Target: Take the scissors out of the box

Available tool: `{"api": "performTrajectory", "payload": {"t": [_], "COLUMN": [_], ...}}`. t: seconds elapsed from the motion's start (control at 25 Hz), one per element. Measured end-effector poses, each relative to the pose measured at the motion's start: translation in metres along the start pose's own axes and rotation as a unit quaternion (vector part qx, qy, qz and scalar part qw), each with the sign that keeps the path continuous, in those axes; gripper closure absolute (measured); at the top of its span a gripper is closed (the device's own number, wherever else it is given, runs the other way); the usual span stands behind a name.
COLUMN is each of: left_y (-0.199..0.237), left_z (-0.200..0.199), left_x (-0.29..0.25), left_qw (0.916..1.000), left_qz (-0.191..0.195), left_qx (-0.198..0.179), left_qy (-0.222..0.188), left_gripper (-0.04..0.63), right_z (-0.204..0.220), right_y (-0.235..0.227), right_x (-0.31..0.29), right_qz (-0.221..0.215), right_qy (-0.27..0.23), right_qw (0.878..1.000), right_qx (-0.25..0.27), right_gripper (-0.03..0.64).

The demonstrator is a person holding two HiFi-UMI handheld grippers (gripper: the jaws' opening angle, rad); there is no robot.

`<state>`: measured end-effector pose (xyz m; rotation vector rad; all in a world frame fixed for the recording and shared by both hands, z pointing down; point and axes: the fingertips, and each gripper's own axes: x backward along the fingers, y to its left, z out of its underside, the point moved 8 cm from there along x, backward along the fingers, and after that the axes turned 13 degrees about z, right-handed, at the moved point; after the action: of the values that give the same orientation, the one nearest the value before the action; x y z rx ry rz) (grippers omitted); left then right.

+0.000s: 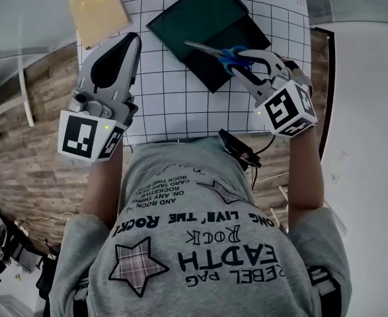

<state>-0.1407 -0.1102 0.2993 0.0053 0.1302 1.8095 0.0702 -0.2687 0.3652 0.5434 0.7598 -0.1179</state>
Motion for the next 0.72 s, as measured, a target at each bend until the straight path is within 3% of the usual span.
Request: {"api": "performTrajectory", "payload": {"t": [0.36, 0.72], "left_y": [0.011, 0.019], "left_z": [-0.01, -0.021], "left_x": [0.013, 0.026], "left_qw": [0.9998, 0.9995], "left_qz": [-0.016, -0.025], "left_qx": [-0.007, -0.015], "left_qy": [-0.006, -0.015], "left_gripper": [0.586, 0.586], "right_z": [-0.025, -0.041], "right_y": [-0.006, -0.029], "right_x": [0.011, 0.025], "right_qz": [0.068, 0.141], "right_qy": [-0.055, -0.11], "right_qw": [0.991, 0.962], "right_qx": [-0.103, -0.207], "right_gripper": [0.522, 0.522]}}
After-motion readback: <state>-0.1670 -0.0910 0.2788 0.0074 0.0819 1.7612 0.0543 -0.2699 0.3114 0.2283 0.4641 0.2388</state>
